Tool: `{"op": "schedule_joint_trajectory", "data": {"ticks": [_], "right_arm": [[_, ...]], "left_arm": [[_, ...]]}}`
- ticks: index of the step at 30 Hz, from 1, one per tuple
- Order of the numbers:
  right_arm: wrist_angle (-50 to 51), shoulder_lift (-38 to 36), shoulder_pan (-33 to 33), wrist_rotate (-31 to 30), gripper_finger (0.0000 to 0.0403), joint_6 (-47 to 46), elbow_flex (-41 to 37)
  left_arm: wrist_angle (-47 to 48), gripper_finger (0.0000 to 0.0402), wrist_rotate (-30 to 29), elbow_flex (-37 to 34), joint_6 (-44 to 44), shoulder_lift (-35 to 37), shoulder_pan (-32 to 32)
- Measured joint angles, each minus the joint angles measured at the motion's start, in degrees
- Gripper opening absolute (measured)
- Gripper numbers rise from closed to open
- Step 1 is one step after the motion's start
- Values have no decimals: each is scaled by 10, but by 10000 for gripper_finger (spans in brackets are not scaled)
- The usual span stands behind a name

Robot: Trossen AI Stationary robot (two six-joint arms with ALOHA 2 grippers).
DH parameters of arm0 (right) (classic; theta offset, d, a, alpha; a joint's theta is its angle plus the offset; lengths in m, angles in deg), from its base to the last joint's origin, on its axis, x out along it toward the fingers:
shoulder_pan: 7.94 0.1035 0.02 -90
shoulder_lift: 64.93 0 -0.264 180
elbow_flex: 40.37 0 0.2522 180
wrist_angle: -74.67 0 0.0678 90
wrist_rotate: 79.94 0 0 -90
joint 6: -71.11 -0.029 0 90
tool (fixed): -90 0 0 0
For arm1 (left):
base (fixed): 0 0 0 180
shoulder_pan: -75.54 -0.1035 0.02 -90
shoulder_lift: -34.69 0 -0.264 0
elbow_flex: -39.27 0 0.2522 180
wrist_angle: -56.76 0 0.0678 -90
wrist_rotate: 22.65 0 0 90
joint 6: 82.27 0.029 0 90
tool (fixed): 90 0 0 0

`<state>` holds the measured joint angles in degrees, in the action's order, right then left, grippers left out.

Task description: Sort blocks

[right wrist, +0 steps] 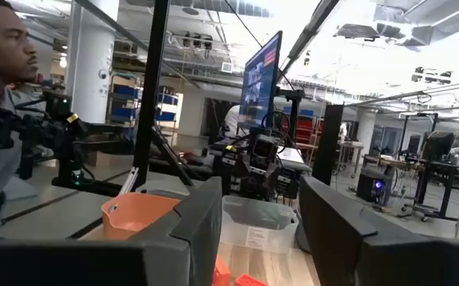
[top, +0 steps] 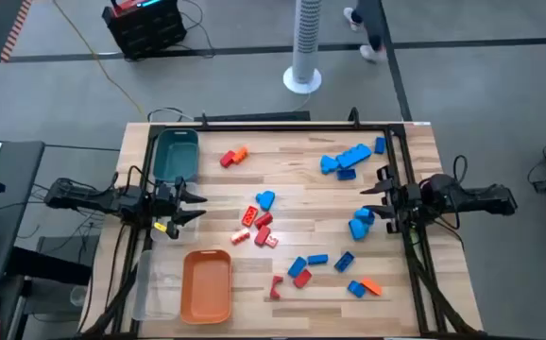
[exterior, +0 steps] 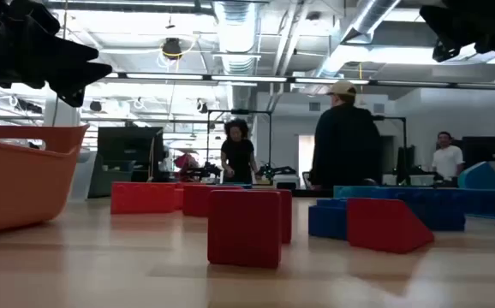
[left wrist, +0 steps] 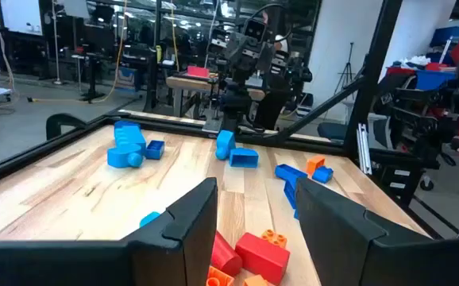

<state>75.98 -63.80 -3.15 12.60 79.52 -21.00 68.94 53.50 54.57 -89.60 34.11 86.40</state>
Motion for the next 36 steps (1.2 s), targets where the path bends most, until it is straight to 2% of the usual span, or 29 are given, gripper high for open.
{"op": "schedule_joint_trajectory", "data": {"ticks": [26, 32, 36], "right_arm": [[-35, 0, 0, 0, 177, -4, 0], [-31, 0, 0, 0, 177, 34, 0], [-31, 0, 0, 0, 177, 17, 0]], "left_arm": [[0, 164, 0, 0, 0, 0, 0], [0, 164, 0, 0, 0, 0, 0], [0, 164, 0, 0, 0, 0, 0]]}}
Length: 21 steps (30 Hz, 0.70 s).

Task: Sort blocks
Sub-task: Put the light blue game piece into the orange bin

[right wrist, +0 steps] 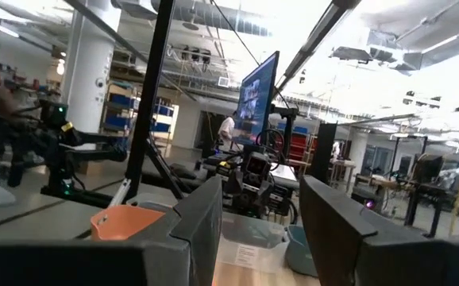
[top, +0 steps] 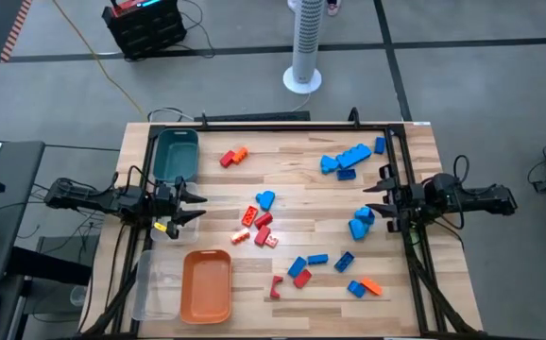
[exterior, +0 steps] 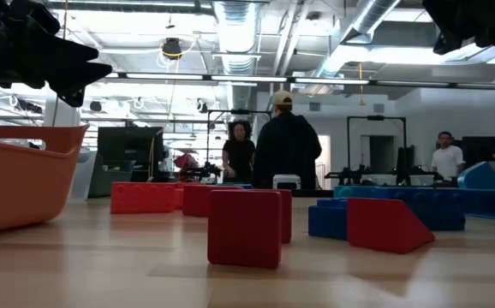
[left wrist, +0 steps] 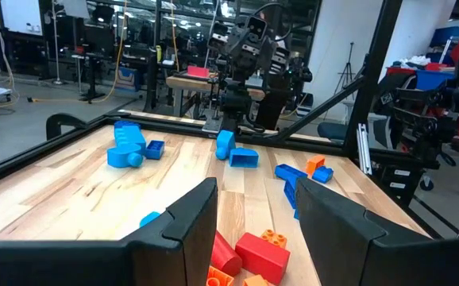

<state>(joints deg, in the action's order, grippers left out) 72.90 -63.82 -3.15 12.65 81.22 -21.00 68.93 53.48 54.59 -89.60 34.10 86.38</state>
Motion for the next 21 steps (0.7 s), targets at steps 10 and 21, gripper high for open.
{"op": "schedule_joint_trajectory", "data": {"ticks": [10, 21], "right_arm": [[0, 0, 0, 1, 177, -57, 0], [3, 0, -1, 1, 177, -118, 0]], "left_arm": [[0, 164, 0, 0, 0, 0, 0], [0, 164, 0, 0, 0, 0, 0]]}}
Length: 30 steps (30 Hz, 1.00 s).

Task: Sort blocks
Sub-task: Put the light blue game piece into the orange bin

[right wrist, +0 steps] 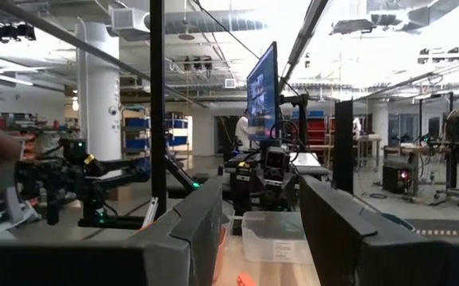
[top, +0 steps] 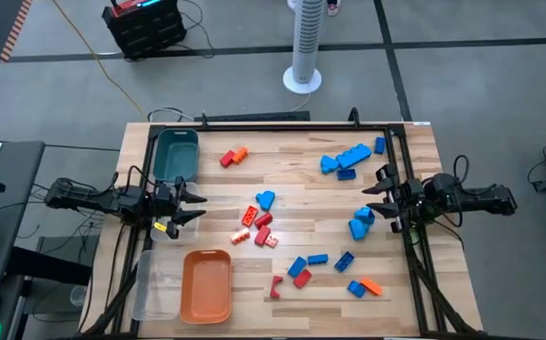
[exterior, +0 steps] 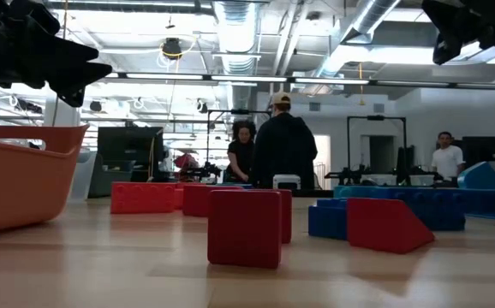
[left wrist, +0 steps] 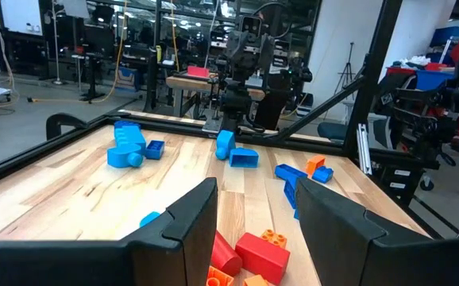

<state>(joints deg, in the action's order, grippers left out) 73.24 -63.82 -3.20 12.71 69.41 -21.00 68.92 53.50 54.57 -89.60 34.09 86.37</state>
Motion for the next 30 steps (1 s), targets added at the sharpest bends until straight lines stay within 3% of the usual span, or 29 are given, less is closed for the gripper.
{"op": "schedule_joint_trajectory", "data": {"ticks": [13, 24, 30], "right_arm": [[1, 0, 0, 0, 177, -2, 0], [55, 0, 2, -1, 177, -88, 0], [61, 0, 2, -1, 177, -96, 0]], "left_arm": [[0, 164, 0, 0, 0, 0, 0], [0, 164, 0, 0, 1, 0, 0], [-26, 164, -37, 0, 11, 0, 0]]}}
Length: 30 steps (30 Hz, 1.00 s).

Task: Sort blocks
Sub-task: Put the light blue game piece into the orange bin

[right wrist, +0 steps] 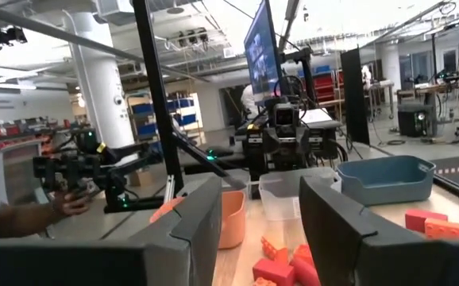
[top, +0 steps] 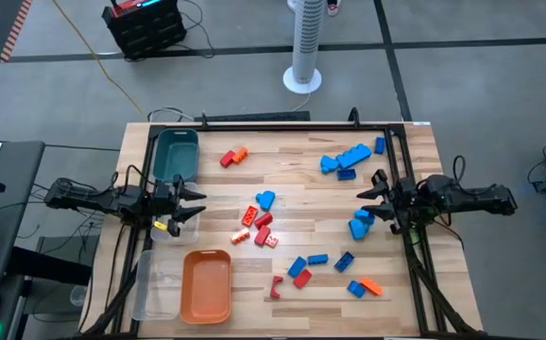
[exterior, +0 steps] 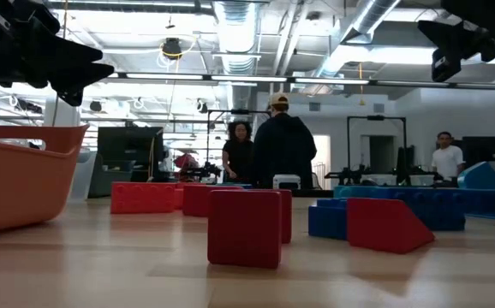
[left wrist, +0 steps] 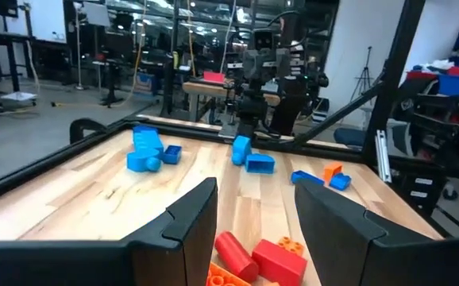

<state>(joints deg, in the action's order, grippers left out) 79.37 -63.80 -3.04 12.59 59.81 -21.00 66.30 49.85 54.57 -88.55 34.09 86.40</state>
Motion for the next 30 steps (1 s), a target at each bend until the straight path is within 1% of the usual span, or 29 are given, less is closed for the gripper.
{"op": "schedule_joint_trajectory", "data": {"ticks": [6, 8, 10, 13, 16, 19, 21, 23, 27, 30], "right_arm": [[1, 0, 0, 0, 177, -14, 0], [14, 4, -1, -1, 177, -22, 0], [17, 16, -6, -28, 177, -15, 0], [12, 48, -22, -80, 177, -10, 0], [16, 98, -45, -89, 177, -9, 6], [20, 160, -69, -90, 177, -9, 32], [59, 201, -82, -90, 177, -7, 61], [119, 244, -95, -91, 177, -7, 98], [273, 332, -109, -103, 177, -22, 185], [386, 404, -110, -108, 177, -29, 254]], "left_arm": [[-6, 164, -2, 0, 21, 0, 0], [-2, 164, -1, 0, 9, 0, 0], [2, 164, 2, 0, -19, 0, 0], [4, 164, 3, 0, -51, 0, 0], [3, 164, 3, 2, -49, 0, 0], [12, 164, 3, 15, -48, 0, 0], [14, 164, 3, 31, -48, 0, 0], [17, 164, 3, 53, -44, 0, 0], [57, 164, -5, 90, -24, -1, 0], [65, 164, -25, 111, 6, 0, 0]]}}
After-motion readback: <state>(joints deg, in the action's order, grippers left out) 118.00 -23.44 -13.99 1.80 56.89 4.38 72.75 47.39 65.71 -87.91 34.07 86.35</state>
